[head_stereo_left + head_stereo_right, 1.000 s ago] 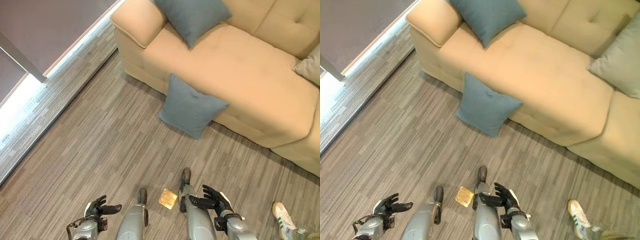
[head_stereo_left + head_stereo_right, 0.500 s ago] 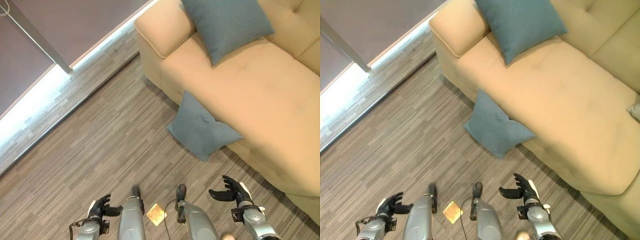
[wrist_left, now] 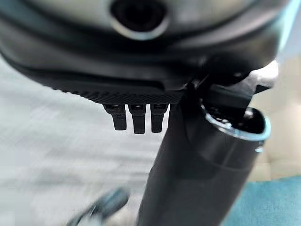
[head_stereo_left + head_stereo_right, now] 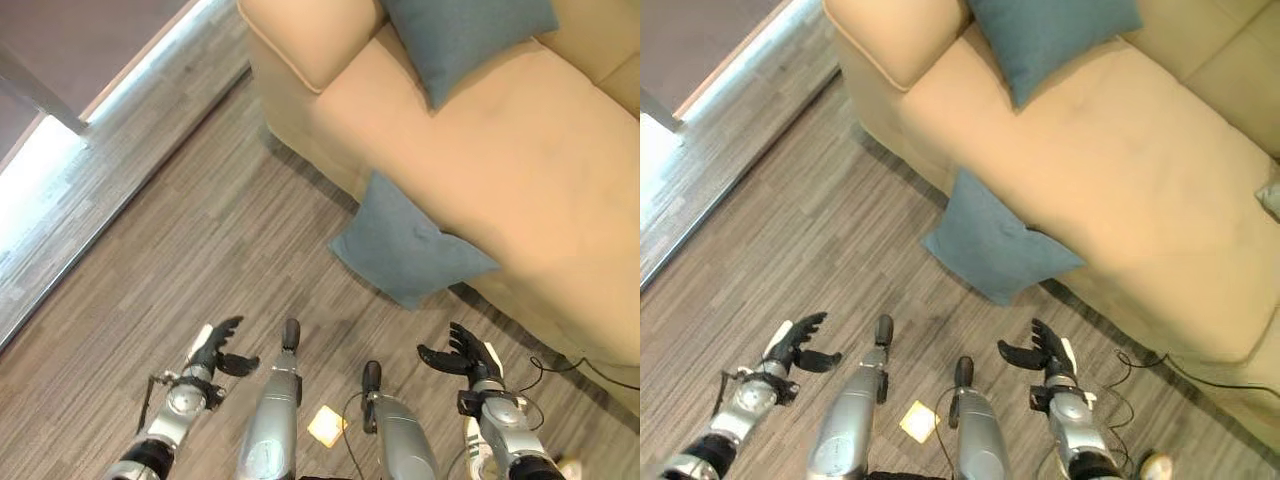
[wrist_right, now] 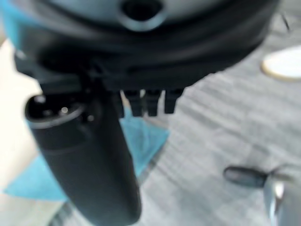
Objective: Pick up all the scattered cushions and arrange them neatly on the sofa.
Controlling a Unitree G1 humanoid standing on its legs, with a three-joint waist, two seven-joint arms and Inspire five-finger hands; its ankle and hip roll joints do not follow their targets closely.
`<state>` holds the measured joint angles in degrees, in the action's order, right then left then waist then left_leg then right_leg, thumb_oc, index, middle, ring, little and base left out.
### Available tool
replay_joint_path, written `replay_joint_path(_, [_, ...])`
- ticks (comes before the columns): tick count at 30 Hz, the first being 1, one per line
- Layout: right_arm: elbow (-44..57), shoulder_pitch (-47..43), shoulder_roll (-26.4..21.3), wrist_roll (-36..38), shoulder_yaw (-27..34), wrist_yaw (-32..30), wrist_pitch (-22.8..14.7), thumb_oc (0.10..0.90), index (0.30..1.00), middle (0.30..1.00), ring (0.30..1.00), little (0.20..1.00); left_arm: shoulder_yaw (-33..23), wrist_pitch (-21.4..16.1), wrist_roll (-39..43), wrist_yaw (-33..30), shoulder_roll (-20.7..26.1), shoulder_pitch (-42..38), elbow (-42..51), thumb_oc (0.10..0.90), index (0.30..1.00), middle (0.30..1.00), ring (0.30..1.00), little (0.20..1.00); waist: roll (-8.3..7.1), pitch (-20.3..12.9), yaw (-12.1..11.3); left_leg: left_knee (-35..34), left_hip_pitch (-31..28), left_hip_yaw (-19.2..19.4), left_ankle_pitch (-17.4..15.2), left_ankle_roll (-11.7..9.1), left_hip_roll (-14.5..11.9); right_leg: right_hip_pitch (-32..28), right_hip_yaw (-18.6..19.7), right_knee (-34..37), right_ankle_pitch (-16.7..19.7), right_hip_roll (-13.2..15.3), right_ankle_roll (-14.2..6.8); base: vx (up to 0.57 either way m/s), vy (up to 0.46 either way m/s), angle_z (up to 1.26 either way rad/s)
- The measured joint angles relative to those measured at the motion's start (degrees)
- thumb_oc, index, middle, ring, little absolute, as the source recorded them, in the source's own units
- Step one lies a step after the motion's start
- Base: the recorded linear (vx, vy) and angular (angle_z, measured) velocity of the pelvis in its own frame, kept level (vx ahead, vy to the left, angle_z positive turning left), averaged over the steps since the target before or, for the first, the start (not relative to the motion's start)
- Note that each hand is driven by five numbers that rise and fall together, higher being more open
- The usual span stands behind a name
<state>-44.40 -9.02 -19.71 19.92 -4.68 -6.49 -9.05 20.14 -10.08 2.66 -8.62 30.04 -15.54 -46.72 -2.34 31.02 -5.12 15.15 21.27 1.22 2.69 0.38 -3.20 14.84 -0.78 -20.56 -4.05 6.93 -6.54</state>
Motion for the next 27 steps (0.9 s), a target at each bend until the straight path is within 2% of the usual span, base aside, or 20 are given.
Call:
replay_joint_path(1, [-0.36,-1.48,-0.03,1.09,0.04,-0.01,-0.08,0.8,0.9,0.9,0.9,0.9,0.57,0.19,-0.7,-1.73,1.15,-2.79,0.09,0.8,0.9,0.9,0.9,0.9,-0.44,-0.07,0.29,2.5,1.27,1.99,-1.55,1.01,-1.01,0.07,-2.76,1.85,1.29,1.09,0.22,-0.01,0.104,-1.0])
replay_joint_path(2, [-1.54,-3.45,-0.7,1.76,0.08,-0.12,-0.1,0.8,0.9,0.9,0.9,0.9,1.65,0.17,-1.1,-2.71,2.88,-5.16,0.92,0.8,0.9,0.9,0.9,0.9,-0.82,-0.18,-0.41,2.79,2.41,4.25,-1.9,1.76,-2.0,0.38,-8.84,4.96,2.97,2.66,2.2,-0.02,0.072,-0.99])
replay_joint_path(3, [-3.22,-6.01,-1.15,2.03,0.37,-0.27,-0.27,0.8,0.9,0.9,0.9,0.9,1.89,0.19,-1.85,-3.44,3.7,-6.75,0.82,0.8,0.9,0.9,0.9,0.9,-0.74,-0.09,-0.32,3.42,3.67,4.78,-2.36,2.54,-2.47,1.77,-12.29,4.69,1.68,4.09,1.55,-0.03,0.052,-0.89])
replay_joint_path(4, [-4.94,-8.58,-1.81,2.91,0.9,-1.47,-0.29,0.8,0.9,0.9,0.9,0.9,1.85,0.43,-2.29,-4.15,4.62,-9.98,0.61,0.8,0.9,0.9,0.9,0.9,-0.99,-0.08,-0.07,4.05,5.35,5.78,-2.46,2.99,-2.97,2.8,-15.13,3.82,0.65,6.62,-0.37,-0.04,0.068,-0.61])
replay_joint_path(6, [-5.44,-9.82,-2.58,3.47,1.23,-2.7,-0.4,0.8,0.9,0.9,0.9,0.9,1.86,0.28,-2.25,-6.02,5.57,-13.34,1.34,0.8,0.9,0.9,0.9,0.9,-1.81,-0.13,0.55,4.85,7.18,7.02,-3.22,3.88,-3.04,2.6,-16.18,4.07,0.25,9.21,-1.01,-0.06,0.082,-0.33])
replay_joint_path(7, [-7.99,-12.23,-4.47,4.08,0.61,-2.8,-0.4,0.8,0.9,0.9,0.9,0.9,2.4,0.28,-2.21,-6.29,7.07,-16.77,1.79,0.8,0.9,0.9,0.9,0.9,-2.5,-0.18,0.82,5.45,9.9,7.94,-3.18,3.35,-3.06,3.8,-17.29,4.57,0.23,10.56,-1.06,-0.04,0.054,-0.2])
replay_joint_path(8, [-9.22,-13.53,-5.23,4.17,0.67,-2.91,-0.42,0.8,0.9,0.9,0.9,0.9,2.32,0.27,-2.15,-6.71,7.29,-17.62,1.86,0.8,0.9,0.9,0.9,0.9,-2.59,-0.14,0.94,5.94,11.25,8.03,-3.1,3.23,-2.95,3.94,-17.11,5.0,0.35,10.57,-1.23,-0.02,0.054,-0.19])
replay_joint_path(9, [-11.59,-16.08,-6.42,5.34,0.56,-3.67,-0.43,0.8,0.9,0.9,0.9,0.9,2.23,0.23,-1.08,-7.93,7.46,-20.49,1.96,0.8,0.9,0.9,0.9,0.9,-3.18,-0.1,1.65,7.03,13.86,8.54,-2.65,2.52,-2.48,4.88,-15.65,6.63,2.13,10.36,-2.51,-0.05,0.045,-0.19])
replay_joint_path(10, [-13.52,-19.43,-7.45,6.53,0.7,-4.28,-0.34,0.8,0.9,0.9,0.9,0.9,1.92,0.15,0.41,-9.39,7.46,-21.72,2.31,0.8,0.9,0.9,0.9,0.9,-2.44,0.17,2.2,7.18,16.08,8.43,-1.9,1.56,-3.18,7.18,-14.31,7.7,4.15,9.28,-4.14,-0.06,0.027,-0.37])
replay_joint_path(13, [-14.57,-22.54,-8.2,9.1,0.41,-4.56,-0.46,0.8,0.9,0.9,0.9,0.9,3.48,0.21,2.74,-10.32,6.5,-24.03,-0.03,0.8,0.9,0.9,0.9,0.9,-2.19,0.21,4.05,6.15,18.04,8.99,-0.22,1.39,-3.87,10.74,-12.8,7.8,5.3,8.28,-3.89,-0.05,-0.017,-0.3])
replay_joint_path(15, [-17.89,-26.71,-11.3,12.24,-1.87,-5.3,-0.32,0.8,0.9,0.9,0.9,0.9,4.85,-0.01,7.0,-10.65,3.43,-28.09,-1.62,0.8,0.9,0.9,0.9,0.9,-1.72,0.09,5.81,3.79,20.6,8.98,1.65,1.34,-4.01,14.54,-12.77,7.74,5.7,8.24,-3.4,-0.06,-0.04,-0.02])
replay_joint_path(18, [-20.54,-32.93,-14.01,16.15,-2.2,-6.28,-0.44,0.8,0.9,0.9,0.9,0.9,6.81,-0.4,13.86,-10.66,-0.08,-35.34,-5.08,0.8,0.9,0.9,0.9,0.9,-1.49,0.19,6.75,1.98,25.4,8.87,3.66,1.46,-4.19,20.66,-12.64,6.95,6.14,7.94,-3.01,-0.04,-0.038,-0.04])
replay_joint_path(24, [-20.31,-43.63,-15.65,21.65,-5.84,-6.88,-1.59,0.8,0.9,0.9,0.9,0.9,9.42,-1.09,23.89,-9.21,-1.89,-40.7,-5.21,0.8,0.9,0.9,0.9,0.9,-0.28,0.35,6.12,-1.64,29.29,7.4,6.23,0.53,-3.46,27.51,-11.66,5.22,5.94,8.13,-2.71,0.0,-0.014,-0.02])
replay_joint_path(27, [-20.15,-49.74,-15.73,22.05,-9.16,-6.85,-3.05,0.8,0.9,0.9,0.9,0.9,10.18,-1.34,27.24,-9.29,-1.34,-44.18,-5.11,0.8,0.9,0.9,0.9,0.9,1.21,0.56,5.69,-1.93,32.28,6.7,7.04,0.27,-3.4,31.07,-11.54,3.74,5.57,8.19,-2.4,0.03,-0.007,0.03])
